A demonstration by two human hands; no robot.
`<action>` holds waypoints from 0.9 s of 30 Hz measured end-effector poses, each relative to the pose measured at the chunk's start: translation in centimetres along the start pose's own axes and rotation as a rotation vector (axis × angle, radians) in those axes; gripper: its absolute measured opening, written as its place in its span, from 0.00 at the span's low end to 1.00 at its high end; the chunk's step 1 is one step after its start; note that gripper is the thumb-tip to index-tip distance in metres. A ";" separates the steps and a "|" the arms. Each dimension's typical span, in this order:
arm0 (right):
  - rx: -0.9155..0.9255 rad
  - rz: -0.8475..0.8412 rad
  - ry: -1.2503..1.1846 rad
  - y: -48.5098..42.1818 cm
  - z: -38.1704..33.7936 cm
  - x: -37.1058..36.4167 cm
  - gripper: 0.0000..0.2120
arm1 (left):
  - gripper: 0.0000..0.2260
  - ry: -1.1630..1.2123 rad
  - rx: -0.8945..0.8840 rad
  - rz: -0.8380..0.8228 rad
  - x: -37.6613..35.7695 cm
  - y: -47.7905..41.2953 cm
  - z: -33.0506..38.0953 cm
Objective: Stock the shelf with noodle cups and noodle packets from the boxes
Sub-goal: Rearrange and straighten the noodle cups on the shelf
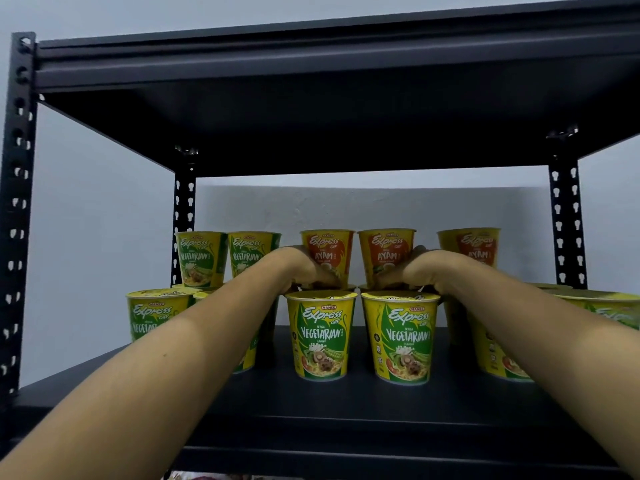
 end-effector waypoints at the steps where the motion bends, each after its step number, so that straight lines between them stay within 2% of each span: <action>1: -0.013 -0.009 -0.009 0.4 0.1 0.1 0.24 | 0.24 -0.019 -0.008 0.006 0.1 0.3 0.2; 4: -0.043 -0.020 -0.115 2.2 0.4 0.7 0.26 | 0.28 -0.067 -0.063 0.090 1.4 2.3 1.1; 8: -0.017 0.029 -0.344 5.3 0.7 1.8 0.42 | 0.28 -0.004 -0.216 0.326 4.2 5.7 1.7; 11: 0.013 0.012 -0.496 8.1 1.3 0.9 0.48 | 0.37 0.091 -0.250 0.379 4.4 7.8 0.3; 16: 0.020 0.067 -0.590 10.8 2.9 -1.2 0.54 | 0.48 0.195 -0.231 0.318 2.0 9.6 -2.8; 22: 0.056 0.095 -0.506 11.9 5.1 -3.3 0.39 | 0.56 0.347 -0.158 0.226 -1.1 11.2 -4.9; 24: 0.099 0.093 -0.532 12.5 5.2 -3.6 0.39 | 0.53 0.444 -0.136 0.185 -2.2 11.1 -5.6; 27: 0.112 0.075 -0.608 12.8 5.4 -3.7 0.45 | 0.41 0.521 -0.138 0.146 -3.3 10.7 -6.6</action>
Point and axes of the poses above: each hand's wrist, its own y-axis away from the middle knuckle, its own x-axis out of the back of the hand, z = x × y, the point moved 9 cm from there along -y, towards the middle knuckle, and after that the axes turned 7 degrees about z, right-handed, at the moved point
